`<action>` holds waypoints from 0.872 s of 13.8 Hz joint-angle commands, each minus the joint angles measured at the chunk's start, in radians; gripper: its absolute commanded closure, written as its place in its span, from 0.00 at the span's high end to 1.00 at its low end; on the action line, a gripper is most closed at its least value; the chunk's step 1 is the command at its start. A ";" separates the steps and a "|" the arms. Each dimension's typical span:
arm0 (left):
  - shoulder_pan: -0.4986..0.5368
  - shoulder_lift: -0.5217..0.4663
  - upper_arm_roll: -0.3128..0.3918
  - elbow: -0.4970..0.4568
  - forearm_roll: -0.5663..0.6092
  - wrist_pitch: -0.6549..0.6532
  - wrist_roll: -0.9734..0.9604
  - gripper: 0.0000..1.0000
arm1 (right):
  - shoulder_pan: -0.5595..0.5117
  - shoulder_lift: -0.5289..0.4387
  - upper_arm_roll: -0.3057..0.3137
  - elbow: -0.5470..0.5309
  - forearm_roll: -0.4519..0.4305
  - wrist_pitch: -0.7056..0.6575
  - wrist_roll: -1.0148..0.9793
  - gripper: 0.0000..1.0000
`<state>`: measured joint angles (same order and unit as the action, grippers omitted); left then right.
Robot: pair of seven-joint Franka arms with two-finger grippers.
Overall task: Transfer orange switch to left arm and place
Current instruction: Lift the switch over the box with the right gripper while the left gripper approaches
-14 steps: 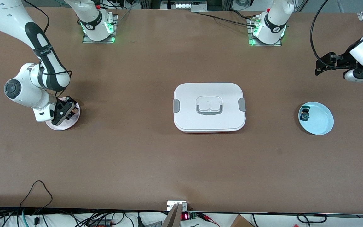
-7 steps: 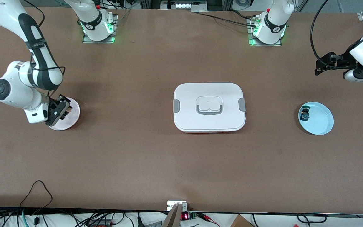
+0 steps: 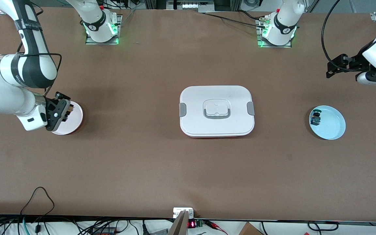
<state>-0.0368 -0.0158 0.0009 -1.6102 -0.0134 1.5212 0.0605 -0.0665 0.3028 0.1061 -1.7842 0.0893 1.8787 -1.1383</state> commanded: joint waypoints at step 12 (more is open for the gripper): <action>0.005 0.000 0.001 0.010 -0.023 -0.015 0.002 1.00 | 0.010 -0.002 0.452 0.039 0.766 0.236 -0.001 0.09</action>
<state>-0.0368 -0.0158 0.0010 -1.6102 -0.0141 1.5212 0.0605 -0.0529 0.3002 0.4960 -1.7506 0.7927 2.0458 -1.1468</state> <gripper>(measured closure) 0.000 0.282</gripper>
